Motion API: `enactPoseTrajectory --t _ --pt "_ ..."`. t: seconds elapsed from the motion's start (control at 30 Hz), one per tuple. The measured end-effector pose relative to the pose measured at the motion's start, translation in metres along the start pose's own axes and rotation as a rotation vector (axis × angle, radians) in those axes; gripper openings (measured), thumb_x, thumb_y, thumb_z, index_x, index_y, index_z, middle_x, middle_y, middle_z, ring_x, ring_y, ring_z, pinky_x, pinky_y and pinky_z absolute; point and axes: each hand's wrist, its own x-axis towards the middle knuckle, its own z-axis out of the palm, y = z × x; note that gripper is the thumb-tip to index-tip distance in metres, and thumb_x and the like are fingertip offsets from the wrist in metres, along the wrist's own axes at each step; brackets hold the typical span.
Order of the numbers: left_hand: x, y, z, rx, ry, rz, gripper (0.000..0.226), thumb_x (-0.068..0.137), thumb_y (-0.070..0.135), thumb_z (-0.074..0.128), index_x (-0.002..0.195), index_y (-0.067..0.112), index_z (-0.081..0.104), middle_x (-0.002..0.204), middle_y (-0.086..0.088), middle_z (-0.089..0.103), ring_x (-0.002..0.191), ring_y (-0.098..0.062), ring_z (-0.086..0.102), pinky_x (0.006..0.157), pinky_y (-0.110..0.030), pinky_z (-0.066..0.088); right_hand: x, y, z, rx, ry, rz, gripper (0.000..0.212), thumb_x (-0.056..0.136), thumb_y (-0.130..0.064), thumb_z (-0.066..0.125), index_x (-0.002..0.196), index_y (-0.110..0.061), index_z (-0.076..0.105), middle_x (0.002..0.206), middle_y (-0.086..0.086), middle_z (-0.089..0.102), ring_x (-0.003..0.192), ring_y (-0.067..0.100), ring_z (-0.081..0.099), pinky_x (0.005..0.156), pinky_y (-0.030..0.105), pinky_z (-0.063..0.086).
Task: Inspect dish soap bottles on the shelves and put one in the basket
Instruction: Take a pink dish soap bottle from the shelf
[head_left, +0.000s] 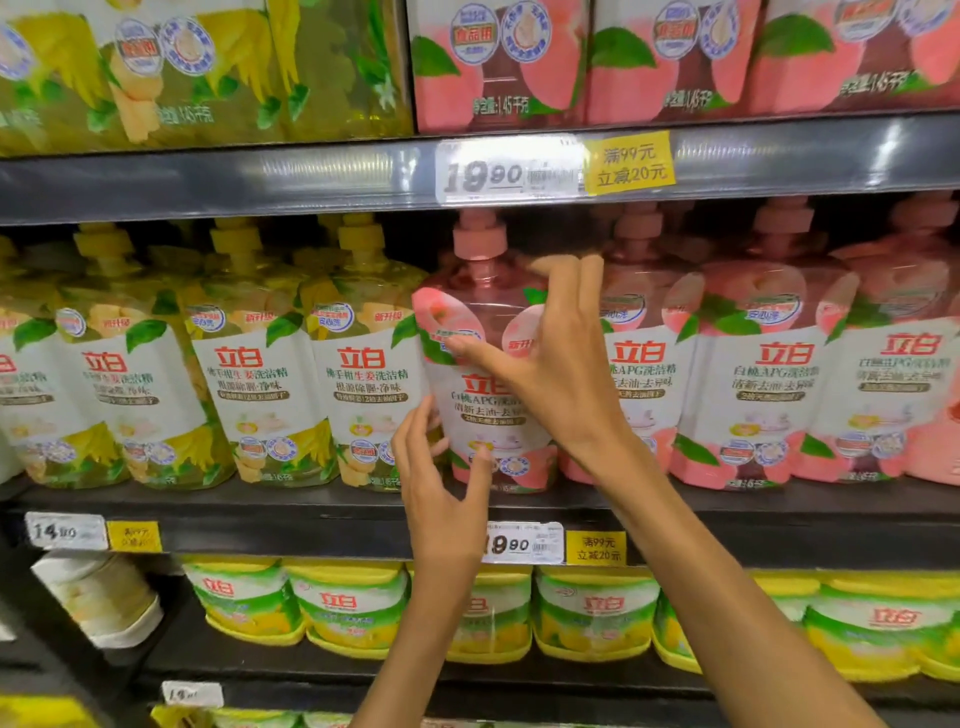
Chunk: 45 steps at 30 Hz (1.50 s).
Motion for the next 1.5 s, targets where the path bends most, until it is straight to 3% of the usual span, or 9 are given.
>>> enactPoseTrajectory --t 0.1,0.27,0.43,0.73,0.8,0.93,1.23,1.37,1.5 --pt "-0.002 -0.001 0.0 -0.009 0.003 0.005 0.056 0.09 0.003 0.06 0.134 0.028 0.034 0.133 0.006 0.038 0.109 0.015 0.048 0.088 -0.002 0.04 -0.01 0.003 0.002 0.142 0.032 0.064 0.08 0.066 -0.031 0.089 0.125 0.0 0.045 0.115 0.002 0.033 0.106 0.012 0.043 0.087 0.007 0.036" --pt "-0.003 0.0 -0.004 -0.005 -0.044 0.011 0.053 0.094 0.008 0.055 0.14 0.026 0.034 0.139 0.006 0.036 0.117 0.002 0.048 0.095 -0.01 0.041 -0.013 0.014 0.002 0.23 -0.015 0.214 0.084 0.065 -0.046 0.086 0.124 -0.011 0.039 0.114 -0.004 0.042 0.105 0.008 0.044 0.087 0.023 0.042" --pt "-0.004 0.002 -0.006 -0.013 -0.065 -0.012 0.051 0.095 0.015 0.053 0.139 0.03 0.032 0.139 0.008 0.032 0.12 0.003 0.044 0.094 -0.004 0.038 -0.018 0.014 0.009 0.27 -0.04 0.219 0.09 0.076 -0.043 0.079 0.142 -0.009 0.028 0.125 -0.009 0.032 0.107 -0.011 0.029 0.086 -0.008 0.025" --pt "-0.002 0.011 -0.027 0.019 -0.151 -0.046 0.062 0.078 0.046 0.058 0.135 0.032 0.039 0.132 0.006 0.045 0.123 -0.004 0.046 0.1 -0.017 0.042 -0.023 -0.006 0.007 0.229 0.097 0.313 0.096 0.072 -0.057 0.075 0.148 -0.017 0.032 0.137 -0.009 0.04 0.112 -0.014 0.029 0.089 0.004 0.029" --pt "-0.008 0.014 -0.035 -0.039 -0.178 -0.119 0.061 0.073 0.049 0.063 0.129 0.04 0.04 0.128 0.012 0.049 0.115 0.005 0.05 0.09 -0.009 0.044 -0.025 -0.01 -0.002 0.257 0.085 0.369 0.093 0.072 -0.062 0.072 0.147 -0.023 0.034 0.146 -0.009 0.041 0.12 -0.009 0.033 0.1 0.02 0.036" --pt "-0.021 0.026 -0.049 -0.325 -0.336 -0.393 0.063 0.068 0.056 0.071 0.121 0.028 0.052 0.11 0.001 0.072 0.094 -0.012 0.071 0.067 -0.02 0.056 -0.027 -0.022 -0.02 0.612 0.026 0.539 0.081 0.067 -0.06 0.076 0.13 -0.016 0.051 0.128 0.012 0.062 0.115 0.027 0.061 0.098 0.05 0.05" --pt "-0.045 0.05 -0.068 -0.411 -0.325 -0.534 0.063 0.061 0.057 0.068 0.113 0.022 0.063 0.096 -0.006 0.076 0.087 -0.023 0.074 0.066 -0.031 0.06 -0.038 -0.031 -0.024 0.832 -0.134 0.743 0.049 0.081 -0.039 0.075 0.12 -0.016 0.057 0.093 0.008 0.077 0.081 0.02 0.075 0.063 0.029 0.059" --pt "-0.055 0.043 -0.082 -0.402 -0.354 -0.571 0.063 0.064 0.058 0.065 0.116 0.022 0.063 0.1 -0.006 0.075 0.092 -0.025 0.072 0.081 -0.041 0.058 -0.055 -0.02 -0.023 0.808 -0.225 0.74 0.059 0.081 -0.054 0.066 0.127 -0.018 0.055 0.108 0.009 0.074 0.097 0.021 0.072 0.081 0.037 0.057" --pt "-0.062 0.041 -0.085 -0.402 -0.411 -0.629 0.068 0.067 0.063 0.066 0.12 0.022 0.061 0.103 -0.005 0.075 0.097 -0.024 0.071 0.091 -0.046 0.053 -0.068 -0.015 -0.022 1.16 -0.278 0.884 0.063 0.085 -0.045 0.064 0.138 -0.014 0.05 0.125 0.018 0.065 0.116 0.032 0.063 0.1 0.049 0.048"
